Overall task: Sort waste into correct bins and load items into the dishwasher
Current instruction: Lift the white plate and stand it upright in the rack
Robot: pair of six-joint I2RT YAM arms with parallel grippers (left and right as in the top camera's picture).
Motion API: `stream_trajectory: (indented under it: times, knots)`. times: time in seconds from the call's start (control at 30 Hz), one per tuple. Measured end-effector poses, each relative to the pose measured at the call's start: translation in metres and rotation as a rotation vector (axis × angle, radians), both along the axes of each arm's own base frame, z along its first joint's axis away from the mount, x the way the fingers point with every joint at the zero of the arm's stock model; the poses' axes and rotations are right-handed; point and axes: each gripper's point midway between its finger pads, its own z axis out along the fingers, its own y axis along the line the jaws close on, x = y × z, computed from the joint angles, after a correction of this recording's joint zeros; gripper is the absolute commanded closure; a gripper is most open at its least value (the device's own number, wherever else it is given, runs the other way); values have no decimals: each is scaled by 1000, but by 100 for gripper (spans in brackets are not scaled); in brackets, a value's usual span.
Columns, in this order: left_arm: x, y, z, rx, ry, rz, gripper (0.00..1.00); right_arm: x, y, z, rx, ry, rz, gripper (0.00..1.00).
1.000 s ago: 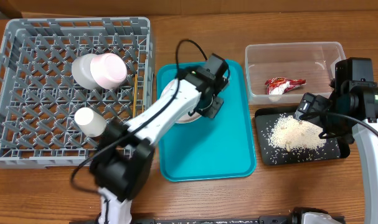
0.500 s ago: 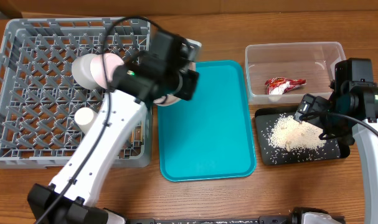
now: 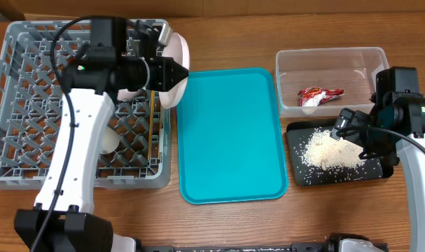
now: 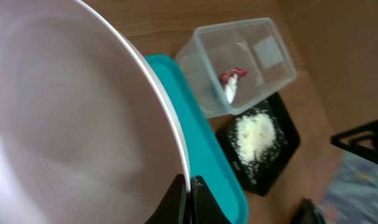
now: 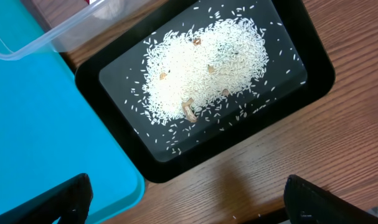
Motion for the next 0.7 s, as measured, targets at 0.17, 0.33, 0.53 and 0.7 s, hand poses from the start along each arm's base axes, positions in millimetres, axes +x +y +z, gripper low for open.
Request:
stream_trajectory:
  times: [0.17, 0.33, 0.53, 0.7]
  knots:
    - [7, 5, -14, -50, 42, -23, 96, 2, 0, 0, -1, -7, 0, 0]
    - [19, 14, -35, -84, 84, -29, 96, 2, 0, 0, -1, -7, 0, 0]
    - [35, 40, -67, -98, 153, 21, 96, 2, 0, 0, -1, -8, 0, 0]
    - [45, 54, -81, -129, 170, 37, 96, 1, 0, 0, 0, -3, 0, 0]
